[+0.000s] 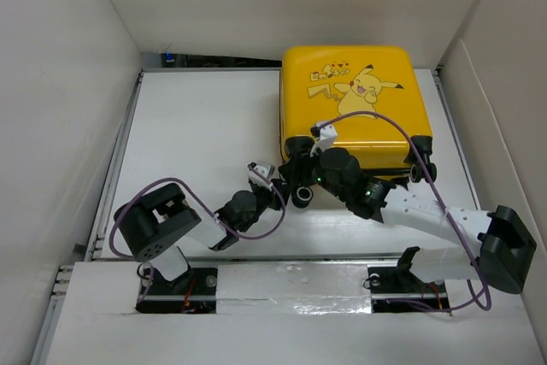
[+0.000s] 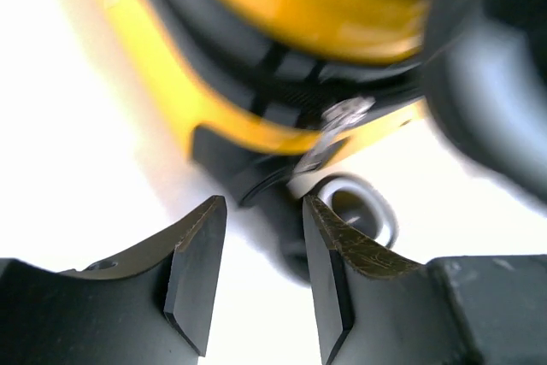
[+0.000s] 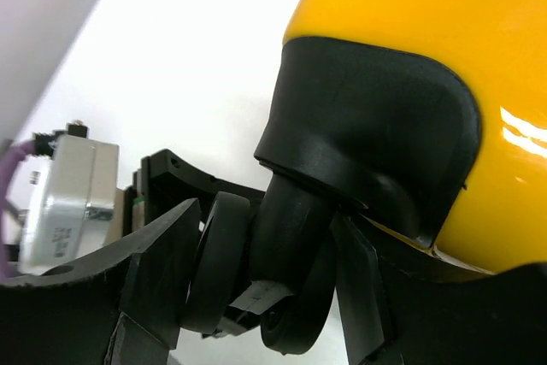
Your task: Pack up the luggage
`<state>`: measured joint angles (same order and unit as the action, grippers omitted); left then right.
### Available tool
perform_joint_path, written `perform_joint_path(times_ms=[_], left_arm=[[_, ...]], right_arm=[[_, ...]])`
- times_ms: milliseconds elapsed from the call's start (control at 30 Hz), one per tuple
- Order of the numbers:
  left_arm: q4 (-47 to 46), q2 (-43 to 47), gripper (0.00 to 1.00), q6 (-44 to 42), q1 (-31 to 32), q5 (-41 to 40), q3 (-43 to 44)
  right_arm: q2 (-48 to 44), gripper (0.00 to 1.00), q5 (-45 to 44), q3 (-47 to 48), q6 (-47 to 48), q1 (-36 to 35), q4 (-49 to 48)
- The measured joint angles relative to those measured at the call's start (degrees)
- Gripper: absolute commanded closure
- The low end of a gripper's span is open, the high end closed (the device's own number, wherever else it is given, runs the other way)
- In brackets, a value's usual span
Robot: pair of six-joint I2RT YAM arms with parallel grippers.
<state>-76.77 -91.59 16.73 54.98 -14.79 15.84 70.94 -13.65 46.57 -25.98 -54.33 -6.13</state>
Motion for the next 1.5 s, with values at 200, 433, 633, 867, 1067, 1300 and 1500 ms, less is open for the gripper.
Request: perform_joint_path(times_ms=[200,433,633,867,1067,1300,1500], left_arm=[[1.62,4.37,0.61,-0.46,-0.37,-2.99,-3.96],[1.66,5.09,0.6,-0.79,-0.35,-3.21,-3.96],[1.62,2.51,0.56,-0.79,-0.35,-2.4,-2.4],[2.05,-1.31,0.55,-0.76,-0.35,-2.38,0.48],[2.32,0.39,0.56,-0.63,-0.17,-2.58,1.4],[1.79,8.52,0.58,-1.22,0.2,-3.28,-1.27],[1.92,6.47,0.59,-1.18,0.2,-2.25,-0.48]], right_arm=[[-2.03,1.0,7.67,-7.89,-8.46,3.45,-13.07],[-2.4,1.0,13.07,-15.96,-17.2,5.97,-29.97],[-3.1,1.0,13.86,-17.86,-20.37,6.64,-33.66],[-3.06,1.0,14.25,-19.5,-22.69,7.06,-37.75],[-2.25,1.0,14.14,-20.13,-23.98,7.13,-40.39],[3.58,1.0,12.85,-18.49,-25.05,6.95,-45.51],[10.29,1.0,11.85,-16.24,-30.86,6.95,-51.58]])
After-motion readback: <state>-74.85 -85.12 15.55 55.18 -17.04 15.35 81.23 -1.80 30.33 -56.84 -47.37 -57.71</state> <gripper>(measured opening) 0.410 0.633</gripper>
